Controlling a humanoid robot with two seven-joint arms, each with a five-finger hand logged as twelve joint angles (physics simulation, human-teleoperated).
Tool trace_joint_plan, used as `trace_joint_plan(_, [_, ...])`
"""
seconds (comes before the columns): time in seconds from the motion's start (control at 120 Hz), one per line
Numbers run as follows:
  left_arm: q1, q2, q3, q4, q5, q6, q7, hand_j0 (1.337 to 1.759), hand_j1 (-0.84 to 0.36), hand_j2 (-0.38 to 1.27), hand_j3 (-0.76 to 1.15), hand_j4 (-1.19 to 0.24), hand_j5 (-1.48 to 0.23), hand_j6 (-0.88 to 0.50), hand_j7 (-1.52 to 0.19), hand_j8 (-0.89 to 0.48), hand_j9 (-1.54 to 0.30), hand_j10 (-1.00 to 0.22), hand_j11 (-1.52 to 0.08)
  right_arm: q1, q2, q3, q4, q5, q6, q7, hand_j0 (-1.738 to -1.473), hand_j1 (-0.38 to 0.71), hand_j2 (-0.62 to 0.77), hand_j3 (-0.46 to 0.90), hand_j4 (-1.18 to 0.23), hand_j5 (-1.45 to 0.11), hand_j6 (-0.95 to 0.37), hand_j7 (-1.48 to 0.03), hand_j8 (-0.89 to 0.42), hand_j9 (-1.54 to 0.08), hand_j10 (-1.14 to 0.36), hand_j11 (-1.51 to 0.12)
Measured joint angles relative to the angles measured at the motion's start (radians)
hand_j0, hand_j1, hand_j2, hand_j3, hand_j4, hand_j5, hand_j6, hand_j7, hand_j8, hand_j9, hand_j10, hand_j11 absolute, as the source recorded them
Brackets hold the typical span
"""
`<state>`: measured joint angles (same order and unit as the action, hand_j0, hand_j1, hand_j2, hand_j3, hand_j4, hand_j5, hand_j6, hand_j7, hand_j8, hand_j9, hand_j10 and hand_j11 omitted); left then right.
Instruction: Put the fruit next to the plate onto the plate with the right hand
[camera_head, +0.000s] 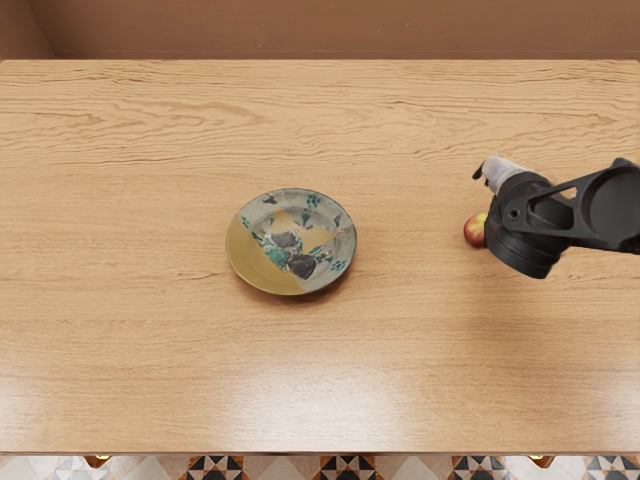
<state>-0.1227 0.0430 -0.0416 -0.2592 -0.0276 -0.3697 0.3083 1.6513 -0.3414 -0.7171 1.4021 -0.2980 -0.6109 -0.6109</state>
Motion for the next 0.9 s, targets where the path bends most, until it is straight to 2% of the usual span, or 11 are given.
trace_joint_plan(0.158, [0.0, 0.0, 0.0, 0.0, 0.0, 0.0, 0.0, 1.658, 0.35, 0.0, 0.0, 0.0, 0.0, 0.0, 0.0, 0.0, 0.0, 0.0, 0.0, 0.013, 0.062, -0.049, -0.01, 0.05, 0.0, 0.0, -1.658, 0.0, -0.06, 0.0, -0.3, -0.38, -0.3, -0.38, -0.3, -0.38, -0.3, -0.38])
trace_joint_plan(0.708, [0.0, 0.0, 0.0, 0.0, 0.0, 0.0, 0.0, 1.658, 0.35, 0.0, 0.0, 0.0, 0.0, 0.0, 0.0, 0.0, 0.0, 0.0, 0.0, 0.016, 0.121, -0.116, -0.054, 0.068, 0.0, 0.0, -1.658, 0.07, -0.07, 0.0, -0.35, -0.45, -0.35, -0.45, -0.35, -0.45, -0.35, -0.45])
trace_joint_plan(0.9, [0.0, 0.0, 0.0, 0.0, 0.0, 0.0, 0.0, 1.658, 0.35, 0.0, 0.0, 0.0, 0.0, 0.0, 0.0, 0.0, 0.0, 0.0, 0.0, -0.024, 0.175, -0.12, -0.129, 0.067, 0.0, 0.0, -1.658, 0.07, -0.07, 0.0, -0.35, -0.45, -0.35, -0.45, -0.35, -0.45, -0.35, -0.45])
